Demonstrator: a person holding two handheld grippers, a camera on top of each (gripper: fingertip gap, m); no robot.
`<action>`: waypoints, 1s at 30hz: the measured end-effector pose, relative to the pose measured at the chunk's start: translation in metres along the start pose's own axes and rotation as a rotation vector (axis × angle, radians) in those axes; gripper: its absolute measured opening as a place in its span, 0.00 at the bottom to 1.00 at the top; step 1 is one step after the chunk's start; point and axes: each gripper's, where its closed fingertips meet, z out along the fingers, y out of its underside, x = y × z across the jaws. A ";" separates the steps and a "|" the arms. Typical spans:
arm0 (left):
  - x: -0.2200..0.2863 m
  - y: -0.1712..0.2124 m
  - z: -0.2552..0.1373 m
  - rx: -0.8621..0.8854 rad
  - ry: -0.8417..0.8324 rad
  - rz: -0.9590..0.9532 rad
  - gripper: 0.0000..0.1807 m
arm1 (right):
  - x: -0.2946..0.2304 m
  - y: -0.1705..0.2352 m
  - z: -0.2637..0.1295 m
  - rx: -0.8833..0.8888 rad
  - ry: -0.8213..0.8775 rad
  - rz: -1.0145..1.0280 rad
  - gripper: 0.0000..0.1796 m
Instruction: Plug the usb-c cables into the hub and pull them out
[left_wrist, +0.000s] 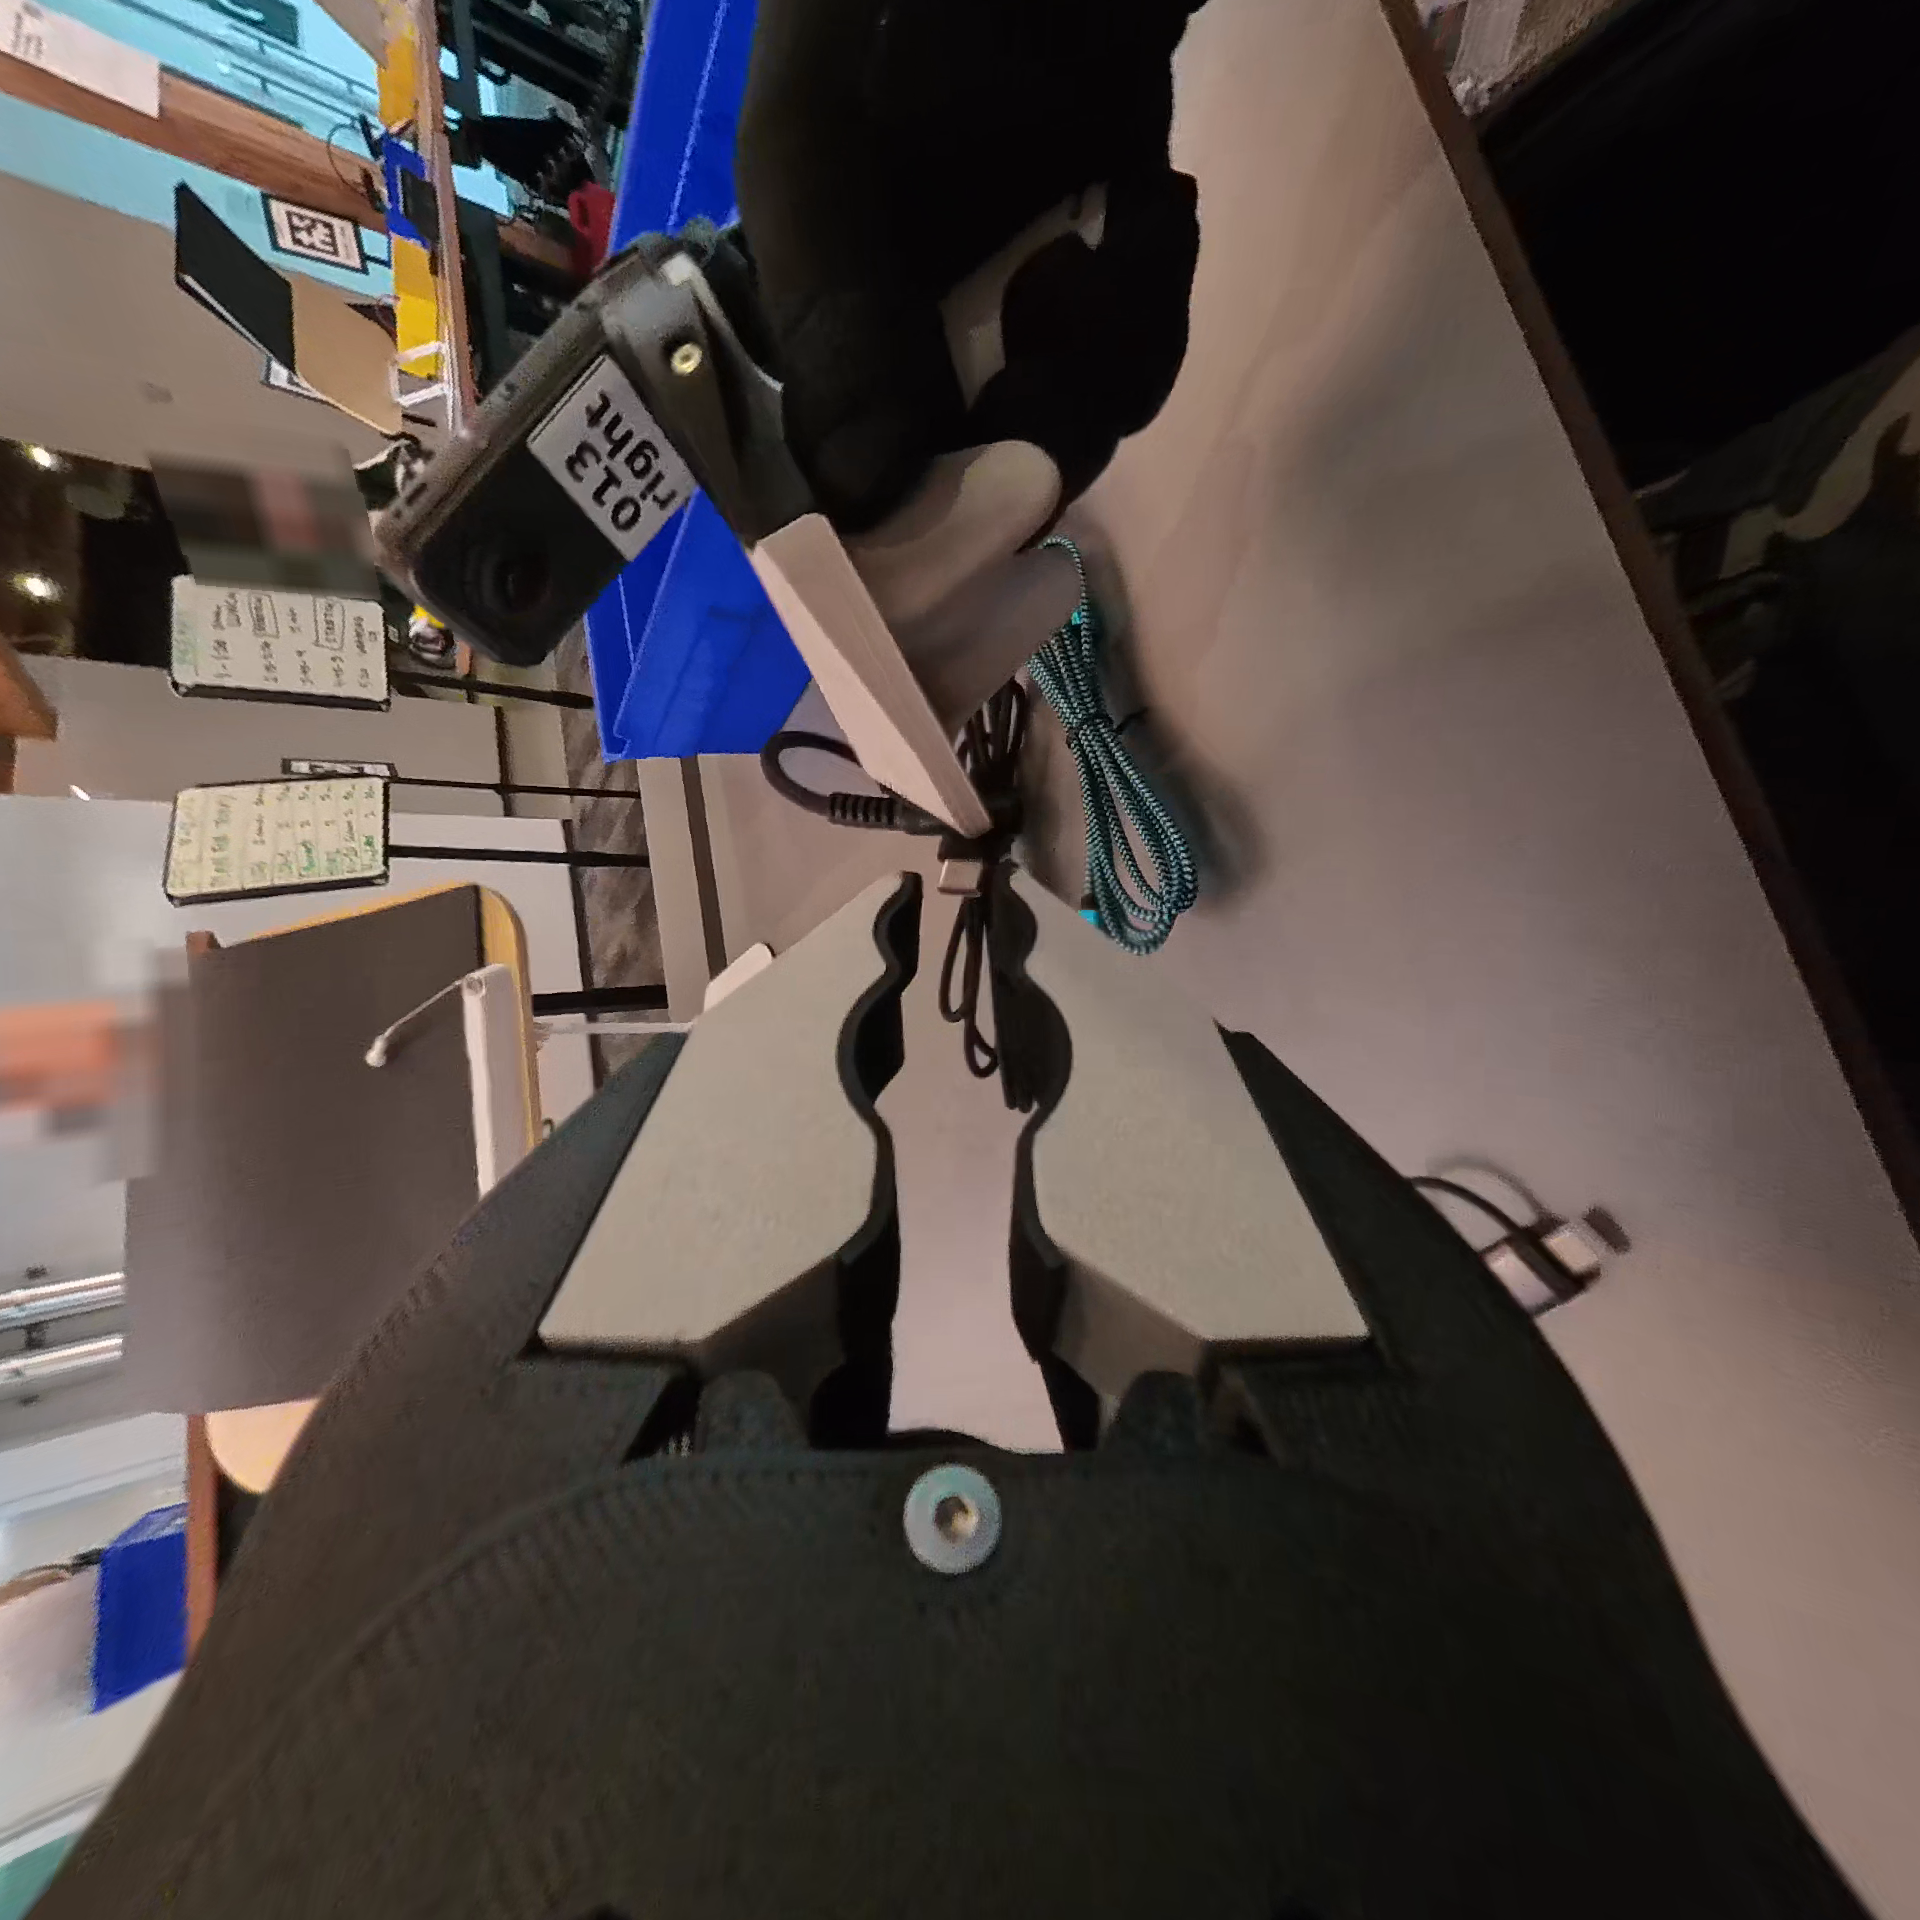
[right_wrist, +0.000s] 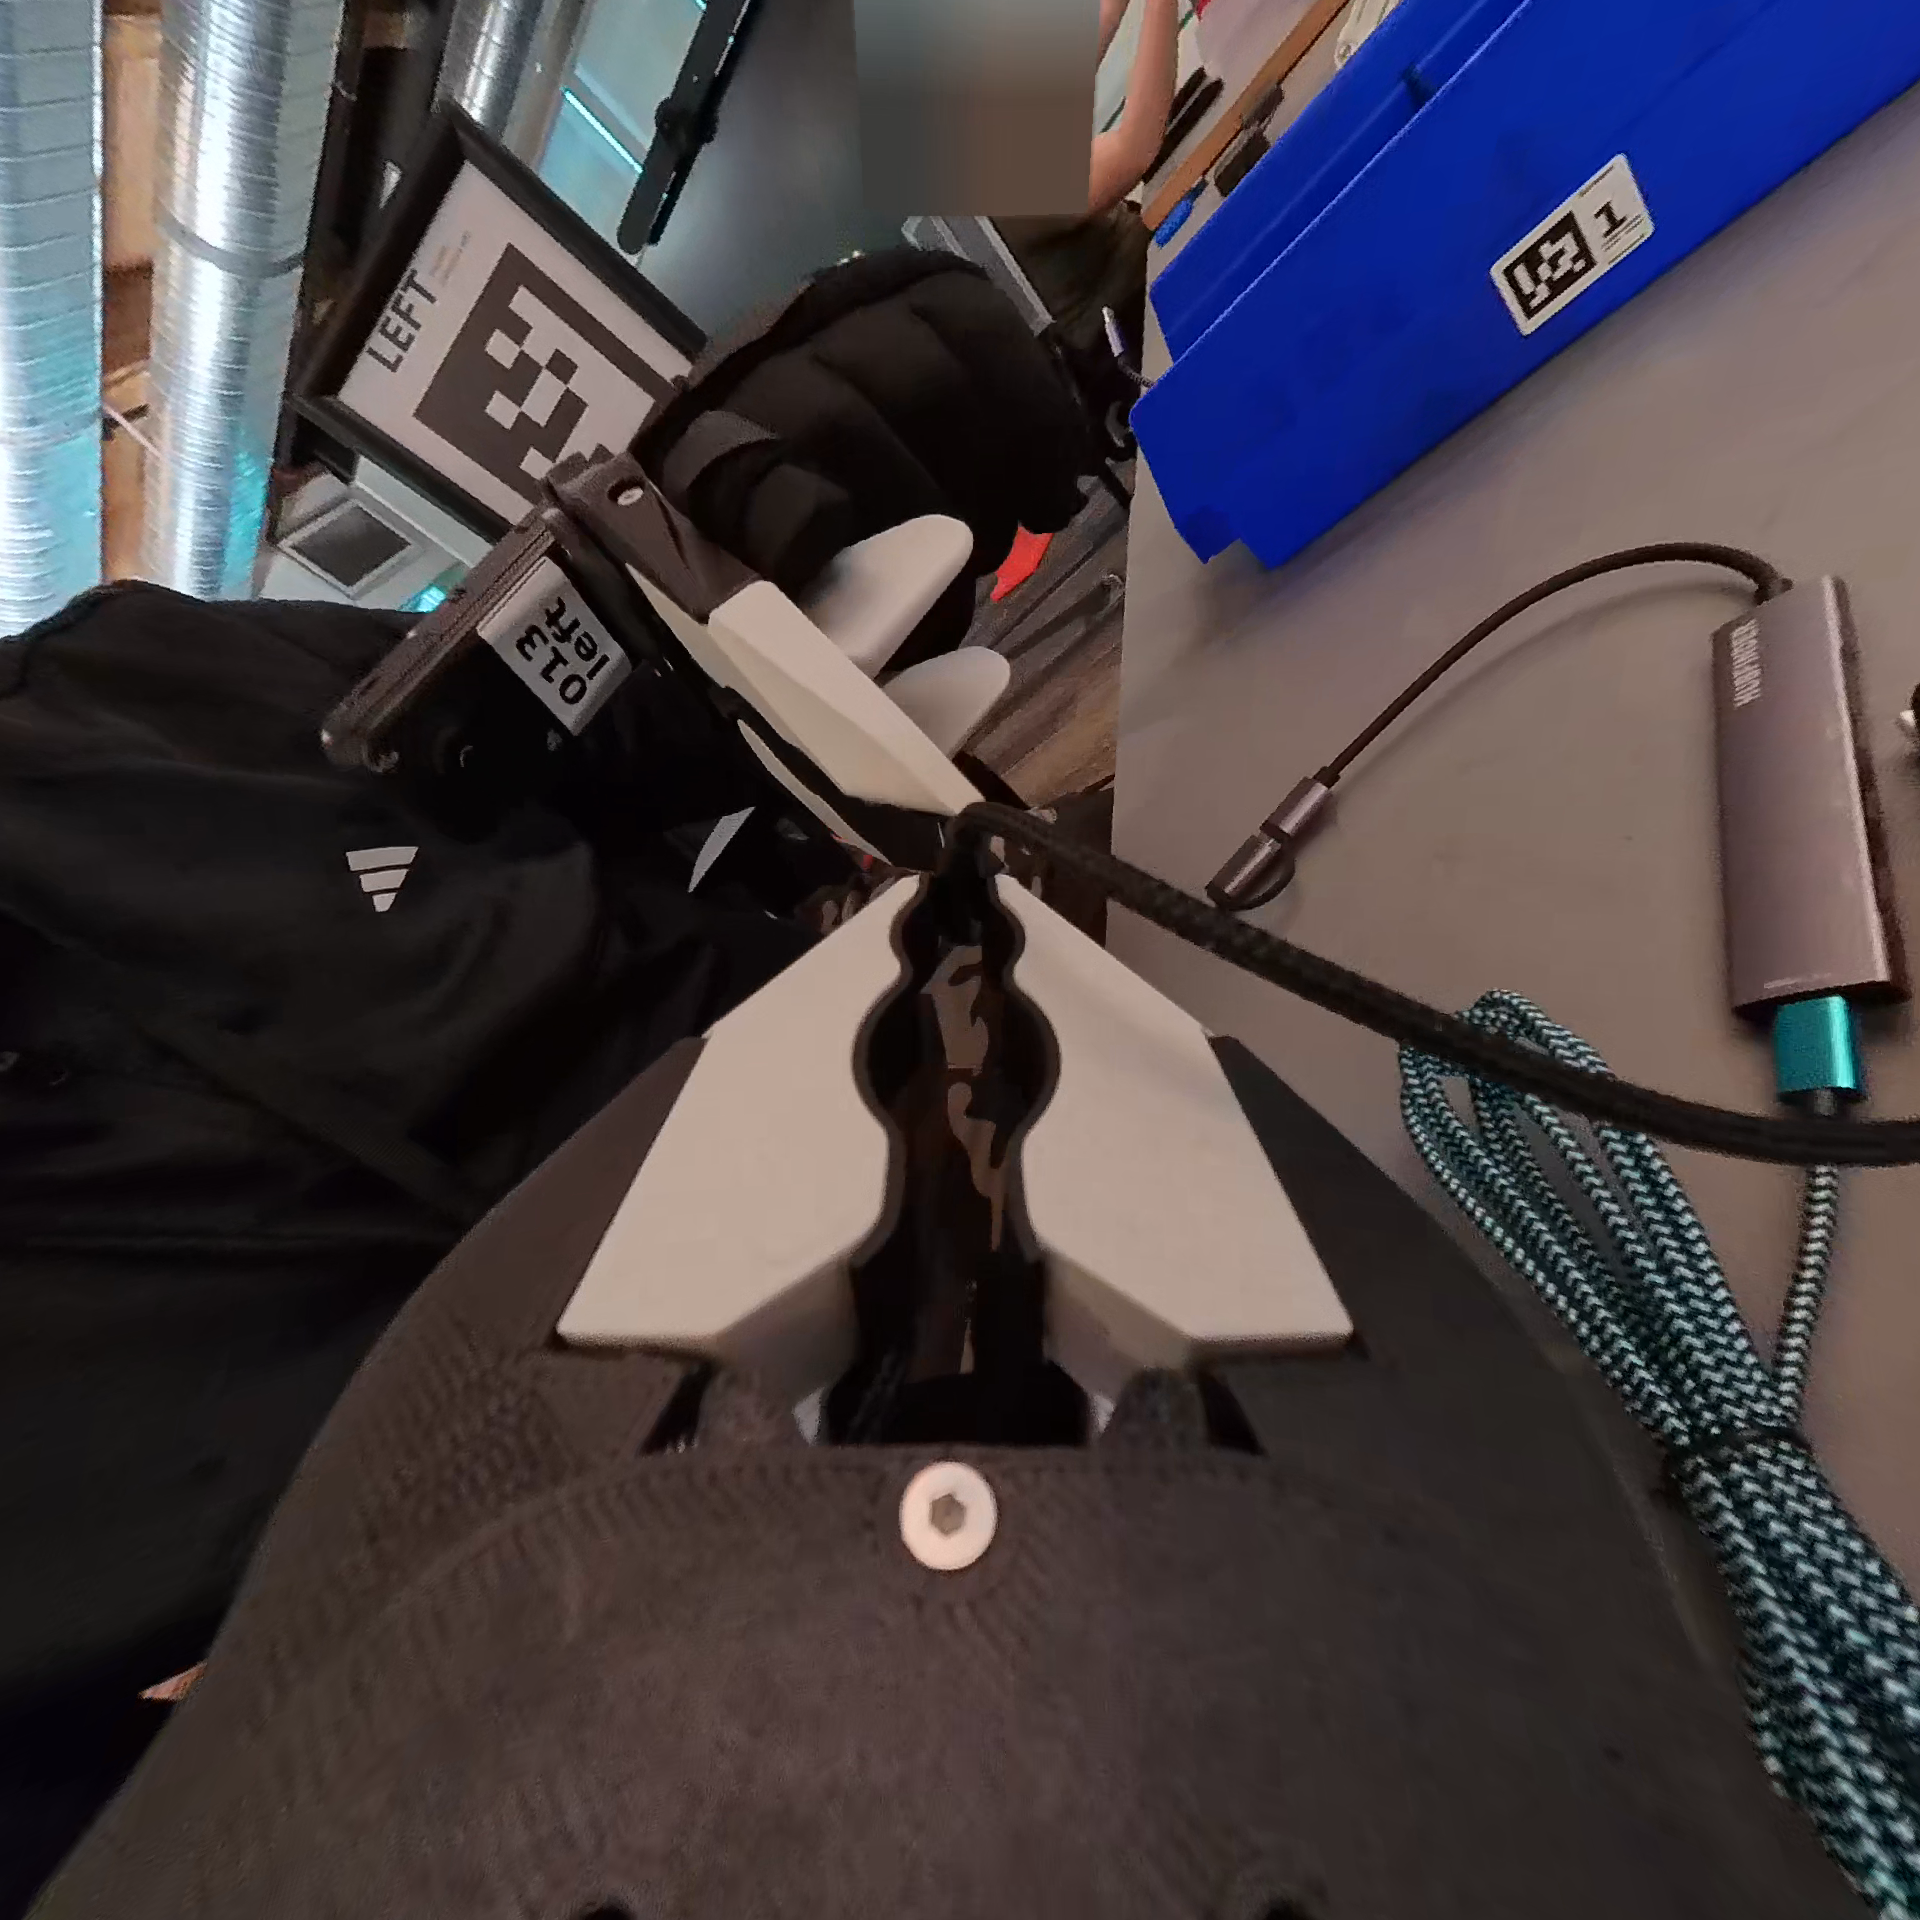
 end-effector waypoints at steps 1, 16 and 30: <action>0.003 -0.001 0.000 -0.002 0.013 0.014 0.05 | 0.000 0.002 0.001 -0.006 -0.009 0.007 0.03; 0.000 0.000 0.002 0.147 0.079 -0.440 0.03 | 0.004 -0.010 -0.003 0.110 -0.003 -0.028 0.09; -0.027 -0.003 -0.018 0.528 0.324 -0.982 0.03 | -0.028 -0.039 -0.021 0.089 0.621 -1.158 0.10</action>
